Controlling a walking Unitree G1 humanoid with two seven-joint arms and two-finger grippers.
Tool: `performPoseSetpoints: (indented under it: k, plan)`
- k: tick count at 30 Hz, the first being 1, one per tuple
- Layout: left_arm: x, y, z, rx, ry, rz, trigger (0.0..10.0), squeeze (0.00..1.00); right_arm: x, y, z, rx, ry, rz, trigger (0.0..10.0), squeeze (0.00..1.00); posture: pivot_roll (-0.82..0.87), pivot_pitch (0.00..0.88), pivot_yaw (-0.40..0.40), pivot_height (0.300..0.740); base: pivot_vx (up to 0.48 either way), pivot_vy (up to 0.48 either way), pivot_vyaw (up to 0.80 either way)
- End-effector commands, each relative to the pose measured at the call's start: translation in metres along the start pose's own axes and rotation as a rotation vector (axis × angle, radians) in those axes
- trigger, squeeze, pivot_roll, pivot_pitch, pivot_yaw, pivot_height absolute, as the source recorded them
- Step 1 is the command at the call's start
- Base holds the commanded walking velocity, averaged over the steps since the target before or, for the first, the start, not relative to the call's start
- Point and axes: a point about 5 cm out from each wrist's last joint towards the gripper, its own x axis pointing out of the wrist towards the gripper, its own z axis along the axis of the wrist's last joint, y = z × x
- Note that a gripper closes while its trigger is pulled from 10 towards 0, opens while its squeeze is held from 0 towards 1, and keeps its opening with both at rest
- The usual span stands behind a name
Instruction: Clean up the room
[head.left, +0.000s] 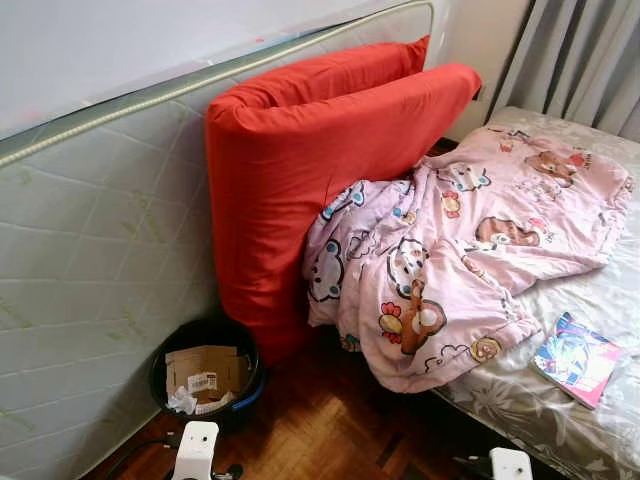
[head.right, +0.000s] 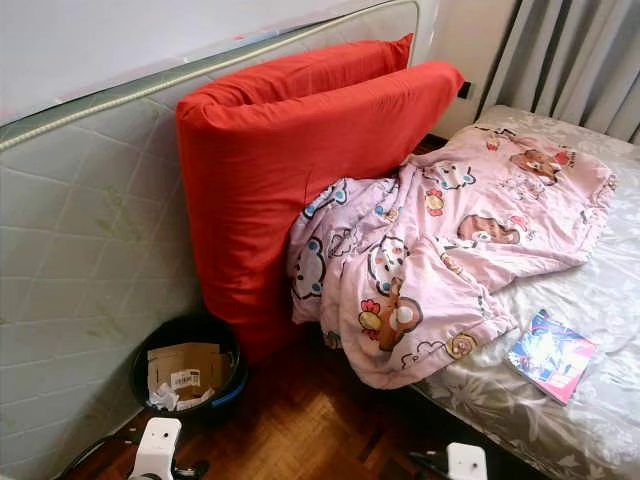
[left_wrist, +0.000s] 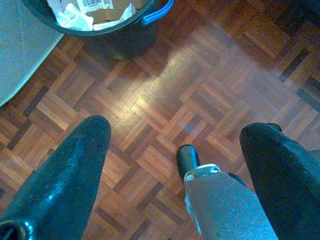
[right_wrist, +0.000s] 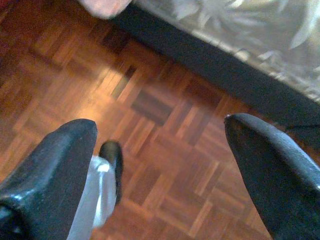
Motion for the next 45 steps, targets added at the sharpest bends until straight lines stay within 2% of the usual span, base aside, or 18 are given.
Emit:
performPoseSetpoints:
  k: [1,7,19,45]
  plan:
    - [0.0,0.0,-0.004,-0.007,0.02,0.001,10.0,0.0,-0.001,0.007,-0.007,-0.032,0.035,0.022,10.0,0.0,0.01,0.0,-0.003,0.74,0.0,0.0,0.0]
    - [0.0,-0.001,-0.003,-0.005,0.02,-0.003,10.0,0.0,0.001,0.014,-0.005,-0.001,0.027,0.027,10.0,0.0,0.0,0.0,-0.001,0.74,0.0,0.0,0.0]
    - [0.0,-0.002,-0.003,-0.005,0.02,-0.006,10.0,0.0,-0.001,0.0,-0.004,-0.008,0.024,0.008,10.0,0.0,0.0,0.0,-0.003,0.74,0.0,0.0,0.0]
    - [-0.001,0.001,-0.005,0.028,0.027,-0.017,10.0,0.0,-0.001,0.004,-0.006,0.042,0.025,0.002,10.0,0.0,0.0,0.0,0.011,0.74,0.0,0.0,0.0]
